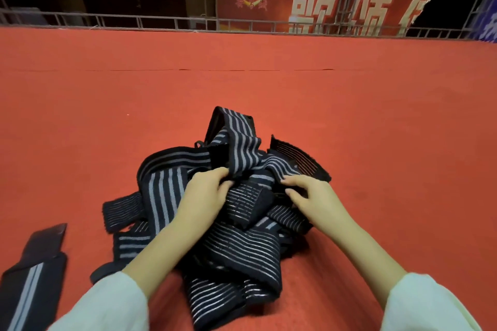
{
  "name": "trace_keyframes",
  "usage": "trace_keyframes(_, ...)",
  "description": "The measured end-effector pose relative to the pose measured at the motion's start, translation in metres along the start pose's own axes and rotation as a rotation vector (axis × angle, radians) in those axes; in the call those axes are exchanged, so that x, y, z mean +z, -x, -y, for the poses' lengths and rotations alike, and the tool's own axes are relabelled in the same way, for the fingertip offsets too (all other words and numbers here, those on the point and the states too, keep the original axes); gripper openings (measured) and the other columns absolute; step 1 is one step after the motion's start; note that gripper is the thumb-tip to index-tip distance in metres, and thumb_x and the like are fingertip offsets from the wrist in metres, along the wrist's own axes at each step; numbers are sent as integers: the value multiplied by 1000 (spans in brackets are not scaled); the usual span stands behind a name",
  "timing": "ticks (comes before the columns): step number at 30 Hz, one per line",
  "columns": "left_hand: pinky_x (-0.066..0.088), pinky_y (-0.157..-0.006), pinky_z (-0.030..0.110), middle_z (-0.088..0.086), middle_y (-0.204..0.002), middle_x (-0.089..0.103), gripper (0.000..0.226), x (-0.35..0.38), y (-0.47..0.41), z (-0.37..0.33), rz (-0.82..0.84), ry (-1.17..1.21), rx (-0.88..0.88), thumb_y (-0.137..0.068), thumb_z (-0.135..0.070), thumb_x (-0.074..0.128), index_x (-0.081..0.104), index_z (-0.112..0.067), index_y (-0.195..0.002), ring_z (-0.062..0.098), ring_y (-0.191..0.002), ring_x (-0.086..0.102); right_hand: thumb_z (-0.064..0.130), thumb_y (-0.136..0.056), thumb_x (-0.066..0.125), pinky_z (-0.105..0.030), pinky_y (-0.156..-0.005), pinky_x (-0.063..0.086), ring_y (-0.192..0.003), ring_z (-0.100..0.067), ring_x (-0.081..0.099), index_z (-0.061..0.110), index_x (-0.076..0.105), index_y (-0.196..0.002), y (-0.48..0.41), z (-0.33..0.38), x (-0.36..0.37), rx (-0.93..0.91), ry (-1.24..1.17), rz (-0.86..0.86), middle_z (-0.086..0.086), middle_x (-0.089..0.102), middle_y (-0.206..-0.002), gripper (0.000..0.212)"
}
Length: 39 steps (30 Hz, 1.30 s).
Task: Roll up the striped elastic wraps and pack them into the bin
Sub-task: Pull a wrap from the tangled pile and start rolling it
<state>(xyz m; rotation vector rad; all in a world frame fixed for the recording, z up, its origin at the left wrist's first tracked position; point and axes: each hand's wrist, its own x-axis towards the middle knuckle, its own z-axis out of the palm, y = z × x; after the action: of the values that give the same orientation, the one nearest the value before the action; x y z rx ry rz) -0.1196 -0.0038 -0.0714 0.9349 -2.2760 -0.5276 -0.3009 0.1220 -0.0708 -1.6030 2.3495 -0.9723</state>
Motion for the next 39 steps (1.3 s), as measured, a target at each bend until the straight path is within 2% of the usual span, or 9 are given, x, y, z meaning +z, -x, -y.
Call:
trace_keyframes(9,40,-64,13,-2,-73,66,14,-21,21,9,-104,126,-133,-92,-8,57,65,-9,-82,8,-72,60,3,-92,55,-3,-97,19,-128,-14,49,11,59,-129,13,4,-1,-111,126,42,0,55,-137,38)
trace_keyframes(14,35,-56,9,-12,-55,51,43,-33,17,1,-170,130,-111,-91,-4,58,45,-30,-60,-2,-57,53,-3,-87,56,-14,-99,29,-121,-23,56,4,62,-123,6,-4,-16,-82,155,-35,-8,62,-128,37)
trace_keyframes(18,31,-52,14,-7,-51,41,44,-36,9,3,-192,118,-167,-91,-8,59,37,-19,-55,7,-51,40,2,-88,57,-19,-101,31,-123,-23,54,6,61,-124,-4,4,-25,-63,141,-59,-7,61,-129,37)
trace_keyframes(22,40,-83,16,-3,-96,70,11,-31,17,0,-44,136,-158,-92,-19,62,70,-14,-97,8,-90,61,15,-91,59,-19,-105,28,-129,-18,48,11,58,-129,1,6,-20,-44,143,46,-2,55,-136,39)
trace_keyframes(24,37,-96,15,-8,-121,63,37,-27,31,-4,8,97,-93,-90,-24,64,61,-16,-126,6,-113,56,17,-93,56,-15,-106,24,-133,-14,44,12,56,-132,10,0,-15,-56,176,117,-1,50,-142,40)
trace_keyframes(28,28,-112,20,-13,-139,49,56,-21,58,-19,103,18,133,-87,-53,55,51,-27,-136,3,-129,42,13,-95,49,-15,-110,19,-139,-13,35,14,49,-139,26,-10,-6,-41,167,201,1,38,-151,44)
trace_keyframes(32,7,-121,35,-12,-159,11,89,-2,86,-32,382,-223,240,-68,-88,18,32,-44,-145,11,-148,5,4,-94,44,-10,-108,11,-143,-12,26,16,47,-140,30,-10,-5,-69,92,213,0,27,-156,47)
trace_keyframes(35,-9,-117,54,-10,-154,-30,88,12,99,-31,499,-430,208,-70,-87,27,13,-48,-148,19,-142,-30,8,-96,45,-16,-113,16,-144,-7,20,23,50,-137,35,-8,-6,-90,-1,206,6,19,-157,43)
trace_keyframes(39,-9,-117,55,-4,-152,-38,80,15,102,-32,532,-527,208,-84,-68,48,10,-43,-150,29,-143,-27,23,-96,52,-22,-117,16,-144,-1,14,28,47,-138,40,-9,-3,-117,-37,204,15,10,-158,43)
